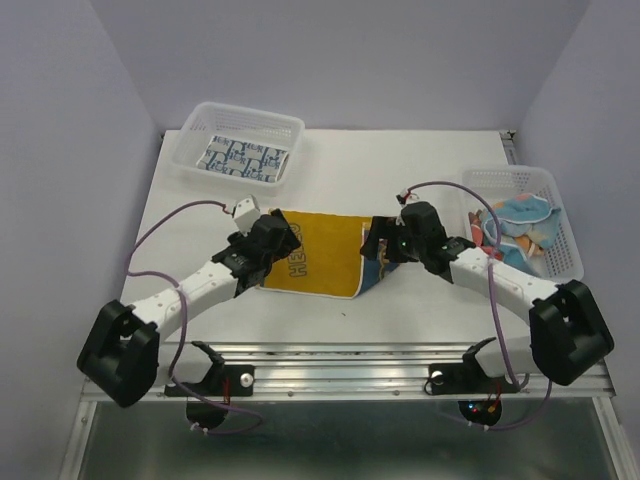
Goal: Fold and stack the towels
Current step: Flatten out the crumpled towel
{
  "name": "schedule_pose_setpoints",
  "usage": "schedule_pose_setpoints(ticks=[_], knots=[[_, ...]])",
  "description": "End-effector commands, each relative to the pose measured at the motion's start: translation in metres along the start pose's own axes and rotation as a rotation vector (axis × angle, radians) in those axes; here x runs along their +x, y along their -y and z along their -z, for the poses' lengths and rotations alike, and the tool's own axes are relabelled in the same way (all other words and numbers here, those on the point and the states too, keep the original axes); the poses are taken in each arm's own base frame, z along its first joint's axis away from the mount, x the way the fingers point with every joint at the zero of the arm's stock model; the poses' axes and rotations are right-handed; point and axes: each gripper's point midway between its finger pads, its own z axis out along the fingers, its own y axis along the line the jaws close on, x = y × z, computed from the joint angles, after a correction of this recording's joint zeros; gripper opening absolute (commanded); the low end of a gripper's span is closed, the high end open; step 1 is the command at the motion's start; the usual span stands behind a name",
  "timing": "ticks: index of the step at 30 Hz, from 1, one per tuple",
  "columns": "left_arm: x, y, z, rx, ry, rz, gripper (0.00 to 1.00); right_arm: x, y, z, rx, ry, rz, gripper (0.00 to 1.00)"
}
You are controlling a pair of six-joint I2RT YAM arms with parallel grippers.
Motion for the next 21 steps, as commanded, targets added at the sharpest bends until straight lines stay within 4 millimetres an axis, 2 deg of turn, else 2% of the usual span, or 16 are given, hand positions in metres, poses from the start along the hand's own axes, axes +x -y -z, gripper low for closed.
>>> schedule_pose_setpoints(ticks=[1, 2, 5, 7, 11, 13, 15, 16, 17, 18, 20, 21], knots=[[0.016, 0.031, -0.023, 0.068, -0.078, -0.06, 0.99, 0.008, 0.011, -0.025, 0.033, -0.012, -0.031, 1.0], [0.027, 0.029, -0.033, 0.057, -0.101, -0.075, 0.99, 0.006, 0.011, -0.028, 0.041, -0.008, -0.033, 1.0], [0.047, 0.029, -0.043, 0.067, -0.16, -0.082, 0.99, 0.007, 0.023, -0.042, 0.1, -0.006, -0.042, 1.0], [0.061, 0.032, -0.043, 0.101, -0.205, -0.079, 0.99, 0.006, 0.03, -0.049, 0.144, -0.01, -0.032, 1.0], [0.095, 0.016, -0.044, 0.101, -0.304, -0.082, 0.99, 0.013, 0.038, -0.075, 0.177, -0.065, -0.011, 1.0], [0.115, 0.011, -0.038, 0.123, -0.374, -0.088, 0.99, 0.002, 0.032, -0.086, 0.161, -0.06, 0.004, 1.0], [0.136, 0.019, -0.025, 0.176, -0.433, -0.095, 0.99, -0.003, 0.032, -0.097, 0.153, -0.064, 0.07, 1.0], [0.148, 0.022, -0.017, 0.211, -0.462, -0.091, 0.99, -0.014, 0.03, -0.107, 0.15, -0.051, 0.088, 1.0], [0.164, 0.03, -0.003, 0.251, -0.497, -0.111, 0.99, -0.017, 0.029, -0.113, 0.131, -0.056, 0.131, 1.0], [0.172, 0.037, 0.006, 0.283, -0.519, -0.115, 0.99, -0.024, 0.028, -0.118, 0.123, -0.052, 0.146, 1.0], [0.186, 0.056, 0.025, 0.351, -0.556, -0.106, 0.99, -0.037, 0.031, -0.133, 0.112, -0.069, 0.17, 1.0], [0.195, 0.073, 0.042, 0.413, -0.574, -0.125, 0.99, -0.042, 0.031, -0.137, 0.109, -0.069, 0.18, 1.0]])
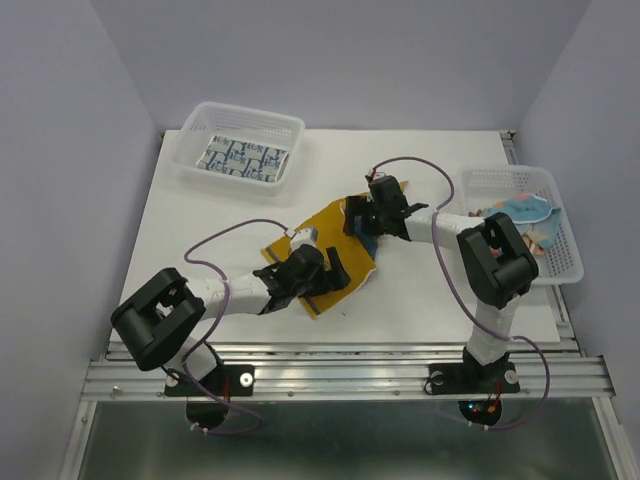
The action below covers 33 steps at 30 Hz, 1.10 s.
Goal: Fold and stack the towels
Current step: Flatten out the crumpled towel
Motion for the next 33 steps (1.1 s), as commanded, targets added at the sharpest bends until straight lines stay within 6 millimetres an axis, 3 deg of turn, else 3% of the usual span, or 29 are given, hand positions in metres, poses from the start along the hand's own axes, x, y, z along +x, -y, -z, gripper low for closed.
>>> schedule_pose_setpoints(ticks=[1, 3, 8, 9, 11, 12, 13, 14, 15, 16, 18, 19, 20, 21, 22, 23, 25, 26, 28, 33], knots=[[0.066, 0.042, 0.022, 0.138, -0.182, -0.032, 0.99, -0.041, 0.004, -0.023, -0.027, 0.034, 0.088, 1.0], [0.073, 0.067, 0.032, 0.191, -0.179, -0.081, 0.99, -0.057, 0.0, -0.027, -0.035, 0.041, 0.124, 1.0], [0.049, 0.11, 0.047, 0.251, -0.092, -0.133, 0.99, -0.087, -0.02, 0.0, -0.105, 0.099, 0.169, 1.0], [0.045, 0.111, 0.049, 0.25, -0.082, -0.134, 0.99, -0.098, -0.025, 0.015, -0.117, 0.137, 0.173, 1.0], [0.037, 0.099, 0.052, 0.188, -0.046, -0.132, 0.99, -0.096, -0.02, 0.029, -0.096, 0.152, 0.156, 1.0], [0.028, 0.097, 0.059, 0.175, -0.019, -0.121, 0.99, -0.105, -0.022, 0.047, -0.095, 0.191, 0.147, 1.0], [0.022, 0.075, 0.06, 0.078, 0.016, -0.124, 0.99, -0.104, -0.02, 0.055, -0.084, 0.201, 0.13, 1.0], [0.016, 0.063, 0.063, 0.03, 0.041, -0.114, 0.99, -0.085, -0.009, 0.055, -0.049, 0.173, 0.086, 1.0], [0.006, 0.054, 0.073, -0.004, 0.078, -0.084, 0.99, -0.082, -0.008, 0.062, -0.048, 0.181, 0.072, 1.0], [0.002, 0.023, 0.077, -0.125, 0.115, -0.049, 0.99, -0.059, -0.008, 0.071, -0.057, 0.163, 0.07, 1.0], [-0.016, -0.005, 0.088, -0.199, 0.172, 0.044, 0.99, -0.046, -0.006, 0.083, -0.021, 0.187, 0.044, 1.0], [-0.015, -0.03, 0.091, -0.26, 0.181, 0.073, 0.99, -0.024, -0.018, 0.092, -0.04, 0.173, 0.058, 1.0], [-0.019, -0.042, 0.093, -0.279, 0.193, 0.101, 0.99, -0.025, -0.03, 0.099, -0.055, 0.193, 0.066, 1.0], [-0.033, -0.053, 0.098, -0.284, 0.228, 0.159, 0.99, -0.003, -0.025, 0.098, -0.018, 0.167, 0.076, 1.0], [-0.03, -0.07, 0.096, -0.305, 0.221, 0.171, 0.99, 0.008, -0.033, 0.103, -0.026, 0.16, 0.086, 1.0], [-0.033, -0.078, 0.096, -0.311, 0.231, 0.198, 0.99, 0.025, -0.049, 0.111, -0.053, 0.149, 0.092, 1.0], [-0.044, -0.095, 0.098, -0.326, 0.267, 0.253, 0.99, 0.055, -0.06, 0.116, -0.076, 0.109, 0.125, 1.0], [-0.045, -0.104, 0.096, -0.339, 0.275, 0.256, 0.99, 0.073, -0.077, 0.124, -0.115, 0.084, 0.171, 1.0], [-0.05, -0.115, 0.092, -0.365, 0.284, 0.279, 0.99, 0.094, -0.092, 0.135, -0.116, 0.057, 0.22, 1.0], [-0.042, -0.137, 0.073, -0.463, 0.199, 0.25, 0.99, 0.148, -0.109, 0.137, -0.078, -0.038, 0.35, 1.0]])
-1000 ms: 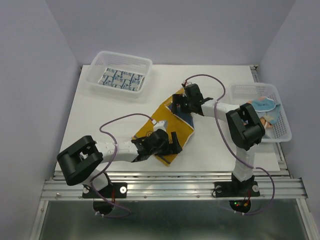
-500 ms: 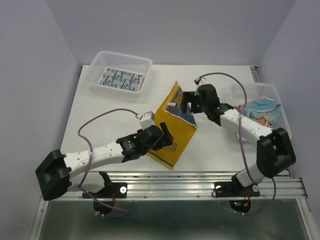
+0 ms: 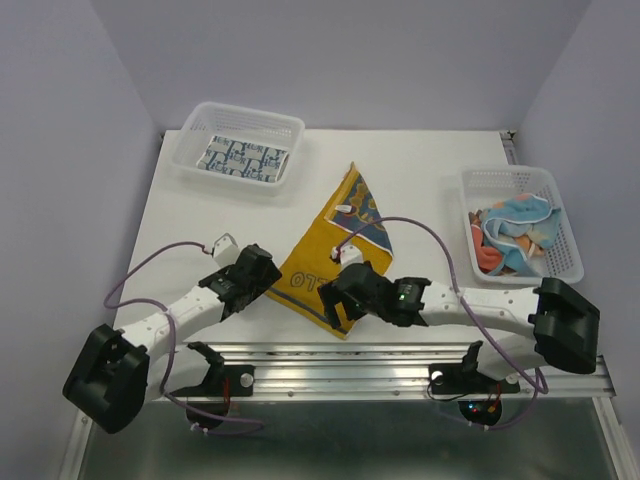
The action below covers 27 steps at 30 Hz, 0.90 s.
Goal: Fold and stack the towels
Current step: Flatten out the crumpled towel
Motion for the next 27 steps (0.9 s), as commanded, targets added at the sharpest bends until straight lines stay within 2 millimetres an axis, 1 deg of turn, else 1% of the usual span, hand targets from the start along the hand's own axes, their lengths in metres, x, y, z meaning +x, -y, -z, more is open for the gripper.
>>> schedule_pose_setpoints(ticks=[1, 2, 3, 4, 5, 6, 8, 9, 11, 15, 17, 20, 24, 25, 27], knots=[[0.006, 0.003, -0.016, -0.013, -0.055, -0.041, 0.97, 0.024, -0.014, -0.001, 0.073, -0.044, 0.052, 1.0], [0.01, 0.004, -0.019, -0.015, -0.074, -0.046, 0.94, 0.034, -0.022, -0.001, 0.068, -0.065, 0.084, 1.0], [0.017, 0.001, -0.025, -0.031, -0.102, -0.061, 0.9, 0.04, -0.023, -0.004, 0.079, -0.082, 0.098, 1.0], [0.021, 0.002, -0.027, -0.027, -0.122, -0.08, 0.82, 0.044, -0.026, -0.005, 0.079, -0.093, 0.105, 1.0], [0.021, 0.005, -0.028, -0.031, -0.128, -0.089, 0.79, 0.051, -0.027, -0.01, 0.087, -0.113, 0.12, 1.0], [0.023, 0.003, -0.03, -0.051, -0.137, -0.096, 0.73, 0.052, -0.03, -0.011, 0.081, -0.117, 0.119, 1.0], [0.022, 0.003, -0.03, -0.054, -0.137, -0.095, 0.72, 0.055, -0.033, -0.014, 0.072, -0.124, 0.112, 1.0], [0.022, 0.003, -0.03, -0.05, -0.136, -0.092, 0.68, 0.056, -0.036, -0.014, 0.054, -0.129, 0.109, 1.0], [0.025, 0.002, -0.028, -0.038, -0.146, -0.106, 0.68, 0.054, -0.036, -0.014, 0.058, -0.118, 0.106, 1.0], [0.025, 0.007, -0.024, 0.004, -0.157, -0.14, 0.67, 0.05, -0.033, -0.013, 0.075, -0.107, 0.1, 1.0], [0.025, 0.008, -0.023, 0.006, -0.16, -0.143, 0.71, 0.048, -0.033, -0.013, 0.081, -0.1, 0.099, 1.0], [0.025, 0.01, -0.023, 0.01, -0.165, -0.15, 0.72, 0.046, -0.033, -0.014, 0.091, -0.095, 0.102, 1.0], [0.027, 0.008, -0.024, -0.001, -0.177, -0.169, 0.72, 0.053, -0.036, -0.015, 0.074, -0.126, 0.106, 0.98], [0.026, 0.008, -0.024, -0.002, -0.174, -0.167, 0.73, 0.056, -0.032, -0.015, 0.085, -0.137, 0.108, 0.98], [0.026, 0.01, -0.024, -0.001, -0.177, -0.165, 0.74, 0.056, -0.029, -0.014, 0.097, -0.129, 0.104, 0.99]])
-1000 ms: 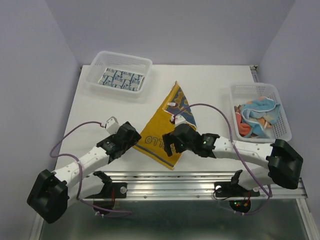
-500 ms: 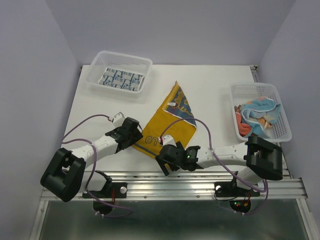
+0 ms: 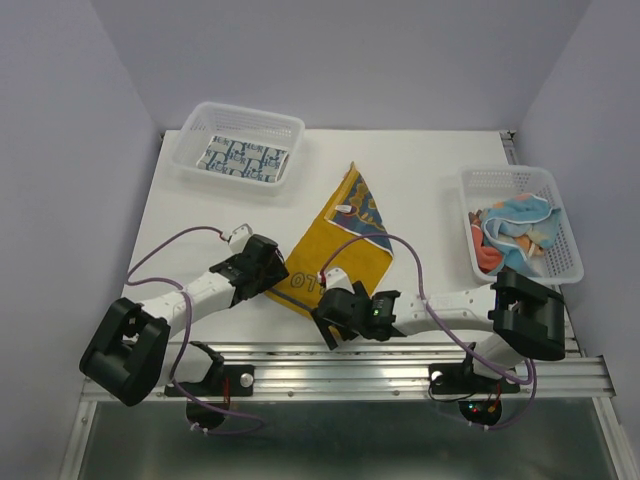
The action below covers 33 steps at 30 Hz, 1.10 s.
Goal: Fold and stack the towels
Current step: Flatten out the crumpled towel
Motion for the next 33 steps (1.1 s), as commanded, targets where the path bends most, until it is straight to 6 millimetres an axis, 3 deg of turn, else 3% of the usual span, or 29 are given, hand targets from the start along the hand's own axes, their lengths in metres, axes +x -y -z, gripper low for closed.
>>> schedule_pose_setpoints(ticks=[1, 7, 9, 10, 13, 14, 17, 20, 21, 22, 23, 24, 26, 27, 29, 30, 31, 33], knots=[[0.006, -0.005, 0.002, -0.022, -0.038, -0.03, 0.75, -0.02, -0.003, 0.008, 0.014, 0.052, -0.046, 1.0], [-0.009, 0.012, 0.013, 0.033, 0.0, -0.019, 0.76, -0.064, 0.009, 0.032, 0.032, 0.188, -0.095, 1.0], [-0.016, 0.018, 0.019, 0.054, 0.024, -0.012, 0.76, -0.088, 0.027, 0.035, 0.043, 0.235, -0.149, 1.0], [-0.02, 0.019, 0.021, 0.055, 0.035, -0.01, 0.76, -0.101, 0.05, 0.031, 0.074, 0.248, -0.208, 1.0], [-0.028, 0.023, 0.027, 0.058, 0.061, -0.006, 0.77, -0.128, 0.081, 0.026, 0.088, 0.283, -0.278, 1.0], [-0.034, 0.023, 0.029, 0.049, 0.08, -0.003, 0.77, -0.148, 0.101, 0.027, 0.136, 0.325, -0.305, 1.0], [-0.042, 0.034, 0.036, 0.073, 0.097, -0.007, 0.77, -0.181, 0.131, 0.021, 0.199, 0.355, -0.335, 1.0], [-0.041, 0.049, 0.039, 0.11, 0.096, -0.034, 0.77, -0.197, 0.149, -0.005, 0.241, 0.324, -0.29, 1.0], [-0.037, 0.055, 0.04, 0.128, 0.089, -0.049, 0.77, -0.218, 0.151, -0.003, 0.24, 0.349, -0.271, 1.0], [-0.029, 0.058, 0.037, 0.139, 0.062, -0.062, 0.77, -0.224, 0.153, -0.009, 0.242, 0.34, -0.264, 1.0], [-0.025, 0.065, 0.035, 0.171, 0.057, -0.074, 0.77, -0.217, 0.159, -0.031, 0.266, 0.284, -0.242, 1.0], [-0.018, 0.068, 0.031, 0.178, 0.034, -0.088, 0.77, -0.237, 0.16, -0.03, 0.264, 0.313, -0.25, 1.0], [-0.008, 0.075, 0.027, 0.201, 0.01, -0.096, 0.77, -0.236, 0.167, -0.055, 0.287, 0.266, -0.249, 1.0], [-0.001, 0.074, 0.021, 0.188, -0.007, -0.109, 0.77, -0.248, 0.169, -0.059, 0.292, 0.283, -0.259, 1.0], [0.004, 0.073, 0.015, 0.172, -0.019, -0.125, 0.77, -0.253, 0.175, -0.07, 0.303, 0.278, -0.275, 1.0], [0.008, 0.068, 0.009, 0.146, -0.029, -0.133, 0.77, -0.247, 0.176, -0.085, 0.301, 0.249, -0.274, 1.0], [0.009, 0.064, 0.006, 0.129, -0.028, -0.135, 0.77, -0.253, 0.18, -0.089, 0.299, 0.257, -0.284, 1.0], [0.013, 0.06, 0.002, 0.114, -0.038, -0.13, 0.77, -0.246, 0.181, -0.107, 0.29, 0.224, -0.284, 1.0]])
